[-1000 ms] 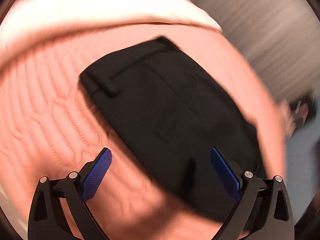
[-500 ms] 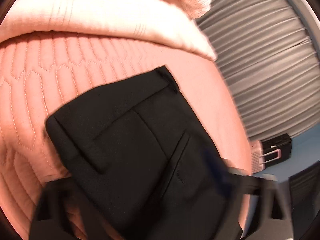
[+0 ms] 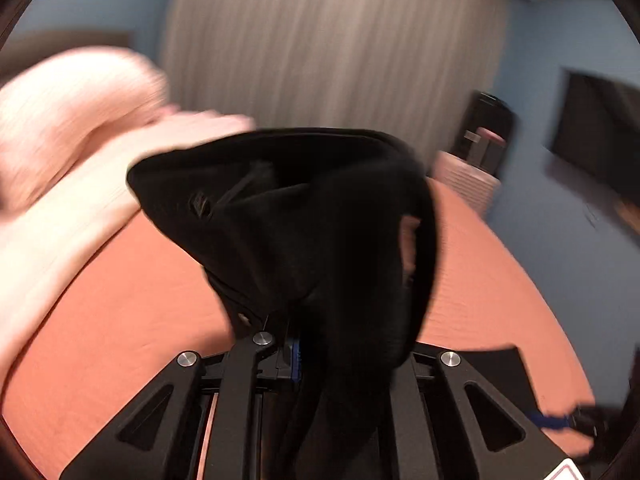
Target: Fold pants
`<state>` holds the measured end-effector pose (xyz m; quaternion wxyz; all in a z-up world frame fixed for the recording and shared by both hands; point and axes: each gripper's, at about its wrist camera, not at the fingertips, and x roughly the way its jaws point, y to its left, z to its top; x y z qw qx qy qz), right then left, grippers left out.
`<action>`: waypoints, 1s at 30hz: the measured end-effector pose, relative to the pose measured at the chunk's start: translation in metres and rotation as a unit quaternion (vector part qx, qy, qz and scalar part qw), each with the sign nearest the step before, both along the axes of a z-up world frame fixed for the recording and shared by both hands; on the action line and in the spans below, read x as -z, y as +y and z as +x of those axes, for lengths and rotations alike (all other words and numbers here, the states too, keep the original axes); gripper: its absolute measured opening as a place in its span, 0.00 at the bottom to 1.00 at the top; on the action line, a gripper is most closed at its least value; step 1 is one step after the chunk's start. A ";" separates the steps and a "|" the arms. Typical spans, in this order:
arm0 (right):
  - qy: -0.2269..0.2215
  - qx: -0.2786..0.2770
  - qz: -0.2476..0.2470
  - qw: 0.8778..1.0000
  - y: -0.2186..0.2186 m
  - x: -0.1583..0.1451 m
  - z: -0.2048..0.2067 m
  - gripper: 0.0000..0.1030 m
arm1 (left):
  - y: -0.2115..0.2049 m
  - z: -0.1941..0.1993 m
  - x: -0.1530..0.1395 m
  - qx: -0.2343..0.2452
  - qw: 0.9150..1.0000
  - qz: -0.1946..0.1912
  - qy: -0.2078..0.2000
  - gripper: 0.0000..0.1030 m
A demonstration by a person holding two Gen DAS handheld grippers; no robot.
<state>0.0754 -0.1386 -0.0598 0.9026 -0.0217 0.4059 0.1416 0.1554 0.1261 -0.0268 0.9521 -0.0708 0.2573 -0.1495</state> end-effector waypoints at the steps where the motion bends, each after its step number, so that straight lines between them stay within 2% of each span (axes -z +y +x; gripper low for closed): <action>1: -0.002 0.030 -0.005 1.000 -0.024 -0.002 -0.003 0.38 | -0.029 -0.005 -0.005 0.035 0.999 0.010 -0.004 0.09; 2: -0.002 0.048 -0.007 0.999 -0.040 -0.004 -0.005 0.38 | -0.070 -0.012 -0.005 0.079 0.997 0.021 0.000 0.09; 4: -0.001 0.090 -0.008 0.996 -0.079 -0.005 -0.012 0.38 | -0.128 -0.022 0.010 0.137 0.990 0.033 0.016 0.09; 5: 0.000 0.115 -0.011 0.993 -0.102 -0.004 -0.018 0.38 | -0.163 -0.026 0.028 0.168 0.984 0.036 0.043 0.10; 7: 0.005 0.147 -0.018 0.989 -0.133 -0.001 -0.026 0.38 | -0.228 -0.027 0.082 0.216 0.968 0.038 0.124 0.14; 9: 0.022 0.176 -0.002 0.984 -0.164 0.005 -0.034 0.38 | -0.274 -0.028 0.138 0.220 0.953 0.065 0.201 0.17; 10: 0.027 0.185 0.008 0.982 -0.176 0.008 -0.038 0.38 | -0.288 -0.039 0.149 0.199 0.957 0.095 0.186 0.17; 11: 0.029 0.192 0.018 0.981 -0.188 0.010 -0.043 0.38 | -0.293 -0.052 0.142 0.184 0.965 0.116 0.147 0.18; 13: 0.027 0.193 0.020 0.981 -0.200 0.013 -0.049 0.38 | -0.299 -0.069 0.126 0.168 0.968 0.154 0.107 0.18; 14: 0.028 0.190 0.023 0.981 -0.205 0.017 -0.051 0.38 | -0.293 -0.070 0.117 0.169 0.969 0.145 0.111 0.18; 16: 0.032 0.188 0.027 0.981 -0.211 0.023 -0.050 0.38 | -0.266 -0.065 0.103 0.173 0.971 0.080 0.143 0.18; 19: 0.025 0.176 0.041 0.983 -0.211 0.025 -0.040 0.38 | -0.237 -0.061 0.090 0.175 0.971 0.030 0.161 0.18; 20: 0.022 0.173 0.042 0.984 -0.209 0.025 -0.038 0.38 | -0.232 -0.057 0.093 0.175 0.970 0.023 0.168 0.24; 22: 0.024 0.169 0.052 0.984 -0.206 0.028 -0.032 0.38 | -0.248 -0.051 0.102 0.163 0.969 0.045 0.178 0.33; 23: 0.028 0.170 0.063 0.983 -0.205 0.031 -0.029 0.38 | -0.258 -0.045 0.107 0.161 0.967 0.048 0.191 0.33; 24: 0.031 0.168 0.070 0.983 -0.203 0.032 -0.028 0.38 | -0.263 -0.048 0.104 0.155 0.969 0.037 0.188 0.33; 28: 0.029 0.161 0.055 0.985 -0.197 0.027 -0.026 0.38 | -0.277 -0.045 0.094 0.090 0.988 0.015 0.129 0.33; 29: 0.040 0.157 0.064 0.985 -0.199 0.029 -0.024 0.38 | -0.276 -0.043 0.100 0.075 0.985 0.007 0.152 0.33; 30: 0.049 0.156 0.074 0.984 -0.205 0.030 -0.020 0.38 | -0.276 -0.043 0.105 0.085 0.981 0.003 0.176 0.33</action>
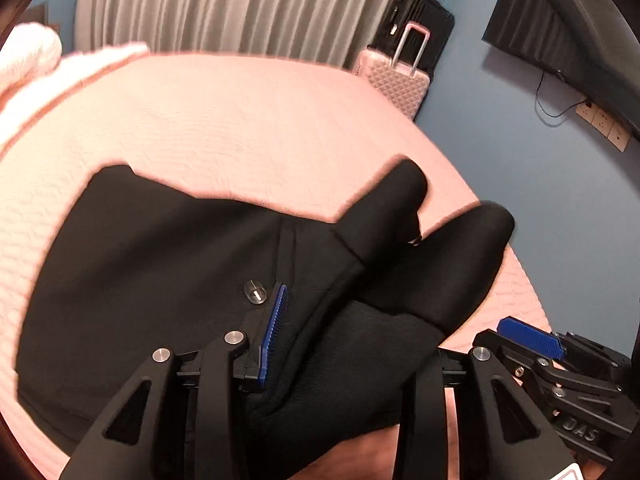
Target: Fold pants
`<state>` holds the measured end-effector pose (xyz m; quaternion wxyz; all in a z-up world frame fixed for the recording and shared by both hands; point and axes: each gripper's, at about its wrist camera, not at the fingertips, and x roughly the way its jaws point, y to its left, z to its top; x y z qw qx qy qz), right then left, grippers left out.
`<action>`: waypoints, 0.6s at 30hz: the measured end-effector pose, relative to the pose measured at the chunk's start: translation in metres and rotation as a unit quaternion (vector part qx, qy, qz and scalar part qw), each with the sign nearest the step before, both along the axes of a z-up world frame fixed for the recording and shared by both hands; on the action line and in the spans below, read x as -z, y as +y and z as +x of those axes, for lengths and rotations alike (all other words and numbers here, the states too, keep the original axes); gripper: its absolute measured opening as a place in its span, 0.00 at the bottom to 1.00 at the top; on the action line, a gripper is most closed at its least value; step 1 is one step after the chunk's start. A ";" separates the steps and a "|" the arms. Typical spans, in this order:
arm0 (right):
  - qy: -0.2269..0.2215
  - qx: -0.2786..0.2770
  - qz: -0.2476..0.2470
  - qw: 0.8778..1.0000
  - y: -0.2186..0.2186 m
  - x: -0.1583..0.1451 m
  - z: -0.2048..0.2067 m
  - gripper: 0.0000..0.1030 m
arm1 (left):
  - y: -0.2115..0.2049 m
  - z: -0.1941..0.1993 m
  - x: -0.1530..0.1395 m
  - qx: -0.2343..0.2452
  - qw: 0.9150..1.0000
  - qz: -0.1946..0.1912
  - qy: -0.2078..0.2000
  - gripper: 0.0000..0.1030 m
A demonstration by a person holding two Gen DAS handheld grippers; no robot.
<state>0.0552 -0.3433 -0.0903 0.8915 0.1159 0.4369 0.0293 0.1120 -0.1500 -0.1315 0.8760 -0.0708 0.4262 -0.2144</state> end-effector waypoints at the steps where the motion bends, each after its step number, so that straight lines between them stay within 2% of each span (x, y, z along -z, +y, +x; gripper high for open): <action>1: 0.004 0.001 0.012 1.000 -0.004 0.001 0.002 0.38 | -0.002 -0.002 0.008 0.016 0.999 -0.008 0.034 0.33; 3: 0.009 -0.002 0.047 0.999 -0.012 0.002 0.008 0.38 | -0.013 -0.021 0.015 0.053 0.998 0.021 0.033 0.33; 4: 0.012 -0.004 0.068 0.998 -0.016 0.004 0.012 0.38 | -0.018 -0.035 0.015 0.076 0.995 0.057 0.014 0.33; 5: 0.017 -0.002 0.078 0.997 -0.016 0.005 0.019 0.59 | -0.021 -0.048 0.015 0.095 0.991 0.096 -0.008 0.33; 7: 0.023 0.010 0.075 0.997 -0.016 0.008 0.029 0.94 | -0.016 -0.058 0.010 0.109 0.985 0.126 -0.035 0.34; 8: 0.026 -0.001 0.074 0.997 -0.013 0.011 0.037 0.94 | -0.012 -0.062 0.007 0.114 0.985 0.121 -0.042 0.45; 10: 0.030 -0.016 0.068 0.997 -0.006 0.015 0.051 0.94 | -0.006 -0.055 0.007 0.108 0.990 0.088 -0.028 0.63; 12: 0.037 -0.032 0.066 0.997 0.001 0.019 0.066 0.93 | -0.011 -0.041 0.007 0.097 0.993 0.072 -0.017 0.63; 13: 0.044 -0.040 0.062 0.996 0.005 0.023 0.076 0.91 | -0.021 -0.040 0.004 0.094 0.993 0.066 -0.015 0.63; 14: 0.049 -0.044 0.059 0.996 0.007 0.026 0.081 0.81 | -0.023 -0.034 0.003 0.093 0.994 0.059 -0.011 0.63; 15: 0.059 -0.055 0.059 0.995 0.010 0.031 0.089 0.78 | -0.024 -0.031 0.002 0.094 0.994 0.055 -0.007 0.63; 17: 0.075 -0.063 0.039 0.994 0.016 0.040 0.102 0.33 | -0.025 -0.034 -0.003 0.101 0.994 0.045 -0.002 0.63; 18: 0.073 -0.074 0.014 0.994 0.022 0.040 0.106 0.30 | -0.024 -0.042 -0.005 0.112 0.993 0.041 0.001 0.63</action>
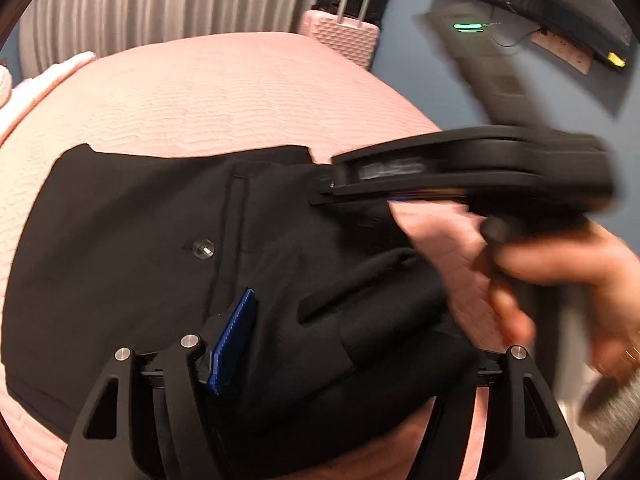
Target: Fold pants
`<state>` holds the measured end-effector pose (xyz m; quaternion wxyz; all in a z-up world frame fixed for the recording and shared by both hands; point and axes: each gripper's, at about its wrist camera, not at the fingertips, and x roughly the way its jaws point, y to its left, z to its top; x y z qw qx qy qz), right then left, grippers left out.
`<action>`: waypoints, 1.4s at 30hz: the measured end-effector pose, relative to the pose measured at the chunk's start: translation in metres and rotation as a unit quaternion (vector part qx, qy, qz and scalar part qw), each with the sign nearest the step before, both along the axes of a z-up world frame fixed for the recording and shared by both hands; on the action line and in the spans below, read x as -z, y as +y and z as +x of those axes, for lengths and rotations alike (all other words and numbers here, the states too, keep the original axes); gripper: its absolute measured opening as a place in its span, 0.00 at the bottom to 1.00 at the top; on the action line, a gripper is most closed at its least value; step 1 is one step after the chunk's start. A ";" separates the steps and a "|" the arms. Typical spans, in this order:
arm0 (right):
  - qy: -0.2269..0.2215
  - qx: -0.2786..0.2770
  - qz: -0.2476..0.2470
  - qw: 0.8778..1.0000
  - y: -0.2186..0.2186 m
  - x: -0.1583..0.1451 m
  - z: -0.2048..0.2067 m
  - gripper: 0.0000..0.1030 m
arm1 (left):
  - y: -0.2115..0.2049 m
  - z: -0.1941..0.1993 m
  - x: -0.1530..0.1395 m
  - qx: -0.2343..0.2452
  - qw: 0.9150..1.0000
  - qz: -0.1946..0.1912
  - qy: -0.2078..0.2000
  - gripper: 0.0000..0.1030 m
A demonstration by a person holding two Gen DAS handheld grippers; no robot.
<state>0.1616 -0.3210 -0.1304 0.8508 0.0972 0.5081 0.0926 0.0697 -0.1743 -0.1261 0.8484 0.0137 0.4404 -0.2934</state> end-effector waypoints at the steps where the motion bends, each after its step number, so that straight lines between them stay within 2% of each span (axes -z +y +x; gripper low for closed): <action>1: -0.007 -0.007 -0.008 1.000 0.002 -0.002 0.000 0.14 | 0.002 -0.011 -0.001 0.006 1.000 0.007 -0.001 0.63; 2: -0.019 -0.019 -0.022 0.999 0.009 -0.011 0.003 0.08 | 0.002 -0.022 -0.001 0.010 1.000 0.017 -0.006 0.63; 4: -0.049 -0.044 -0.031 0.997 0.020 -0.030 0.005 0.05 | 0.007 -0.038 -0.003 0.025 1.000 0.007 -0.012 0.64; 7: -0.143 -0.118 -0.032 0.982 0.053 -0.084 0.001 0.05 | 0.039 -0.060 -0.017 0.024 0.999 -0.024 -0.023 0.66; 9: -0.179 -0.137 -0.033 0.974 0.060 -0.097 0.001 0.04 | 0.067 -0.066 -0.031 0.001 0.998 -0.031 -0.050 0.70; 10: -0.187 -0.132 -0.041 0.972 0.057 -0.092 0.008 0.03 | 0.079 -0.065 -0.039 -0.015 0.997 -0.030 -0.067 0.72; 11: -0.173 -0.127 -0.061 0.975 0.053 -0.079 0.016 0.03 | 0.096 -0.064 -0.049 -0.038 0.995 -0.031 -0.085 0.75; 12: -0.126 -0.120 -0.093 0.980 0.045 -0.051 0.032 0.04 | 0.108 -0.058 -0.056 -0.051 0.993 -0.036 -0.096 0.78; 13: -0.084 -0.110 -0.105 0.985 0.038 -0.031 0.042 0.04 | 0.122 -0.046 -0.065 -0.067 0.991 -0.033 -0.109 0.85; 14: -0.025 -0.080 -0.123 0.989 0.024 -0.004 0.050 0.05 | 0.130 -0.035 -0.069 -0.079 0.990 -0.021 -0.116 0.85; 15: -0.032 -0.060 -0.098 0.993 0.013 -0.002 0.044 0.06 | 0.136 -0.023 -0.070 -0.089 0.989 -0.006 -0.120 0.84; 16: -0.054 -0.032 -0.076 0.995 0.004 -0.011 0.034 0.13 | 0.141 -0.009 -0.070 -0.093 0.988 0.014 -0.120 0.84; 17: -0.067 -0.006 -0.072 0.995 0.000 -0.019 0.025 0.34 | 0.148 0.007 -0.069 -0.104 0.986 0.038 -0.122 0.84; 18: -0.078 0.014 -0.077 0.994 -0.002 -0.026 0.018 0.44 | 0.151 0.024 -0.070 -0.116 0.984 0.051 -0.125 0.84; 19: -0.097 0.030 -0.084 0.991 -0.004 -0.033 0.008 0.63 | 0.154 0.040 -0.068 -0.121 0.984 0.054 -0.121 0.84; 20: -0.116 0.030 -0.091 0.989 -0.001 -0.040 -0.003 0.63 | 0.156 0.061 -0.067 -0.128 0.985 0.042 -0.109 0.84; 22: -0.127 0.027 -0.110 0.985 0.007 -0.045 -0.015 0.63 | 0.152 0.089 -0.061 -0.120 0.989 0.014 -0.088 0.84; 23: -0.127 0.022 -0.097 0.987 0.013 -0.048 -0.020 0.61 | 0.144 0.110 -0.050 -0.116 0.990 0.004 -0.074 0.84; 25: -0.126 0.002 -0.063 0.990 0.034 -0.052 -0.023 0.54 | 0.130 0.135 -0.018 -0.122 0.992 0.025 -0.030 0.84; 26: -0.125 -0.010 -0.056 0.991 0.043 -0.054 -0.020 0.54 | 0.126 0.154 0.003 -0.133 0.990 0.046 0.001 0.83; 27: -0.119 -0.033 -0.048 0.991 0.057 -0.050 -0.017 0.54 | 0.125 0.167 0.019 -0.144 0.987 0.067 0.014 0.83; 28: -0.111 -0.054 -0.051 0.991 0.068 -0.046 -0.011 0.53 | 0.126 0.171 0.029 -0.152 0.986 0.072 0.004 0.86; 29: -0.096 -0.074 -0.063 0.991 0.077 -0.033 -0.001 0.52 | 0.127 0.175 0.029 -0.157 0.984 0.082 -0.016 0.87; 30: -0.079 -0.084 -0.083 0.990 0.083 -0.020 0.009 0.52 | 0.126 0.178 0.028 -0.158 0.983 0.094 -0.020 0.88; 31: -0.062 -0.082 -0.113 0.988 0.085 -0.006 0.022 0.52 | 0.125 0.182 0.027 -0.154 0.981 0.111 -0.027 0.89; 32: -0.055 -0.071 -0.119 0.989 0.080 0.004 0.035 0.51 | 0.126 0.184 0.026 -0.157 0.979 0.125 -0.035 0.89; 33: -0.061 -0.059 -0.102 0.991 0.077 0.003 0.041 0.51 | 0.131 0.184 0.029 -0.169 0.975 0.139 -0.042 0.89; 34: -0.067 -0.043 -0.083 0.993 0.074 -0.003 0.044 0.51 | 0.135 0.189 0.033 -0.178 0.974 0.137 -0.034 0.94; 35: -0.078 -0.024 -0.071 0.994 0.072 -0.014 0.045 0.51 | 0.145 0.196 0.038 -0.188 0.975 0.120 -0.015 0.95; 37: -0.103 -0.026 -0.069 0.992 0.075 -0.024 0.041 0.51 | 0.155 0.201 0.039 -0.192 0.977 0.089 0.009 0.95; 39: -0.069 -0.040 -0.120 0.990 0.078 0.001 0.044 0.51 | 0.155 0.198 0.039 -0.192 0.978 0.087 0.007 0.95; 40: -0.066 -0.043 -0.131 0.988 0.075 0.010 0.045 0.51 | 0.158 0.195 0.039 -0.191 0.978 0.084 0.007 0.95; 42: -0.073 -0.006 -0.114 0.991 0.064 -0.004 0.035 0.51 | 0.164 0.194 0.031 -0.208 0.975 0.078 0.002 0.94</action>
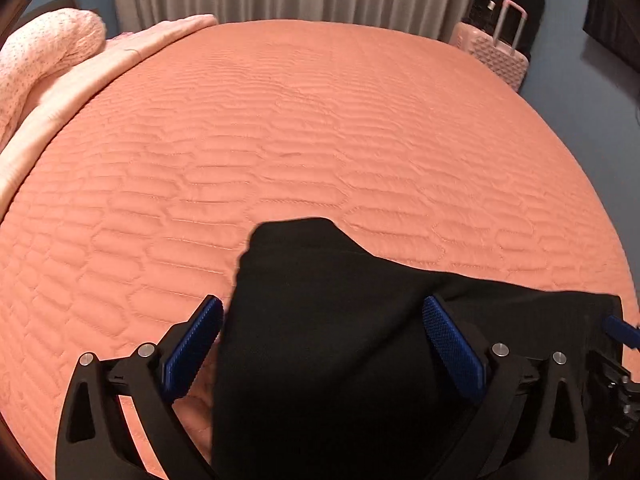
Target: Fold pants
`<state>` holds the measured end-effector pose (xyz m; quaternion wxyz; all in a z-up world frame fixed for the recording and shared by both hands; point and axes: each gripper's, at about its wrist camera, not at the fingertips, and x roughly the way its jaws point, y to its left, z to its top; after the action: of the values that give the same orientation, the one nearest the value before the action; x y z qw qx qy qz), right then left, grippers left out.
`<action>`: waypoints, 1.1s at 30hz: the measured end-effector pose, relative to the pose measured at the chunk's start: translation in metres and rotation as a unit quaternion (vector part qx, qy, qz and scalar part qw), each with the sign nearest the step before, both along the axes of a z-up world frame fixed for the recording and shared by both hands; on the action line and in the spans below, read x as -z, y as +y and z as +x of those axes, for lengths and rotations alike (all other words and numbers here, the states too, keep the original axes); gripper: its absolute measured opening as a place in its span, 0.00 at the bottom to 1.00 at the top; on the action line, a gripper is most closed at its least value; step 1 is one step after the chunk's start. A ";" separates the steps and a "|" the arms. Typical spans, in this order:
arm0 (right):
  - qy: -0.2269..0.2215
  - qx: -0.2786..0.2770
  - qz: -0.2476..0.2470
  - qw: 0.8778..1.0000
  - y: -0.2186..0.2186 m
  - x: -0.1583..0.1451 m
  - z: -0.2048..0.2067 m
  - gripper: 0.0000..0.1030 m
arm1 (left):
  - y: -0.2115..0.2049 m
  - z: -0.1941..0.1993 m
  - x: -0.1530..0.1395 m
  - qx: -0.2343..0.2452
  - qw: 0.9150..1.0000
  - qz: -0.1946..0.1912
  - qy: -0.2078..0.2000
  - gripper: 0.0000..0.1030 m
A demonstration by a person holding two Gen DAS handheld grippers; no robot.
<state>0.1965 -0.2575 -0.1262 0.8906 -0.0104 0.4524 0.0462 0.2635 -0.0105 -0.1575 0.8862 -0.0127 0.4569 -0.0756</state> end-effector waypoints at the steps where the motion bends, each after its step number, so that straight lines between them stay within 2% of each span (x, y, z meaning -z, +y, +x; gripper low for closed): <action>1: -0.016 0.012 0.011 1.000 -0.003 -0.015 -0.012 0.51 | 0.005 -0.004 -0.008 -0.014 1.000 0.004 -0.012 0.91; 2: -0.028 0.013 0.019 0.999 -0.001 -0.022 -0.021 0.51 | 0.014 -0.015 -0.021 -0.022 0.999 0.000 -0.030 0.91; 4: -0.040 0.003 0.033 0.999 0.005 -0.036 -0.053 0.51 | 0.029 -0.048 -0.042 -0.006 0.998 -0.020 -0.058 0.92; 6: -0.031 -0.019 0.048 0.998 0.014 -0.037 -0.076 0.52 | 0.035 -0.082 -0.055 0.008 0.997 -0.025 -0.073 0.93; 8: -0.004 -0.047 0.042 0.998 0.030 -0.022 -0.094 0.51 | 0.027 -0.116 -0.053 0.041 0.997 -0.028 -0.063 0.94; 10: 0.020 -0.059 -0.011 0.998 0.037 0.007 -0.103 0.51 | 0.012 -0.141 -0.036 0.059 0.997 0.020 -0.050 0.94; 12: 0.000 -0.058 -0.005 0.998 0.027 0.014 -0.113 0.50 | 0.002 -0.159 -0.001 0.056 0.992 0.106 -0.030 0.94; 13: 0.003 -0.049 0.008 0.999 0.020 0.011 -0.111 0.49 | 0.008 -0.161 0.010 0.055 0.994 0.092 -0.022 0.95; 14: 0.006 -0.029 0.018 0.999 0.012 0.001 -0.112 0.47 | 0.016 -0.161 0.010 0.043 0.997 0.066 -0.025 0.95; 15: 0.001 -0.015 0.016 1.000 0.009 -0.006 -0.114 0.47 | 0.031 -0.157 0.008 0.010 0.998 0.055 -0.016 0.95; 16: -0.015 -0.003 0.019 1.000 0.001 -0.021 -0.115 0.48 | 0.040 -0.150 0.004 -0.016 0.998 0.057 -0.010 0.91; 17: -0.025 -0.001 0.023 0.999 0.002 -0.030 -0.116 0.48 | 0.049 -0.142 -0.009 -0.039 0.998 0.054 -0.022 0.91; 19: -0.042 0.008 0.031 0.999 -0.004 -0.046 -0.107 0.48 | 0.055 -0.129 -0.037 -0.038 0.997 0.026 -0.061 0.91; 22: -0.054 -0.001 0.040 0.998 -0.002 -0.054 -0.076 0.48 | 0.033 -0.091 -0.061 -0.008 0.995 0.034 -0.091 0.93; 25: -0.041 -0.012 0.024 0.999 0.008 -0.040 -0.029 0.48 | -0.005 -0.042 -0.040 0.030 0.991 0.112 -0.071 0.94; 26: -0.023 -0.015 0.011 1.000 0.010 -0.027 -0.009 0.48 | -0.014 -0.023 -0.025 0.026 0.987 0.149 -0.057 0.94; 28: 0.022 -0.014 -0.018 0.999 0.001 0.008 0.015 0.48 | -0.018 0.003 0.004 0.019 0.985 0.173 -0.016 0.95; 29: 0.022 -0.022 -0.021 0.999 -0.002 0.017 0.019 0.49 | -0.012 0.011 0.016 0.019 0.987 0.159 0.001 0.95; 31: 0.011 -0.018 0.020 1.000 -0.019 0.016 0.016 0.51 | 0.007 0.016 0.021 0.009 0.994 0.111 0.003 0.95; 32: 0.009 0.006 0.044 0.999 -0.029 0.007 0.012 0.46 | 0.013 0.017 0.022 0.007 0.995 0.104 0.008 0.95; 33: 0.000 0.027 0.038 0.999 -0.032 0.000 0.007 0.47 | 0.019 0.017 0.019 0.002 0.995 0.096 0.006 0.95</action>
<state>0.2030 -0.2892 -0.1260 0.8914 0.0362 0.4501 0.0390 0.2809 0.0086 -0.1762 0.8804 0.0726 0.4675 -0.0333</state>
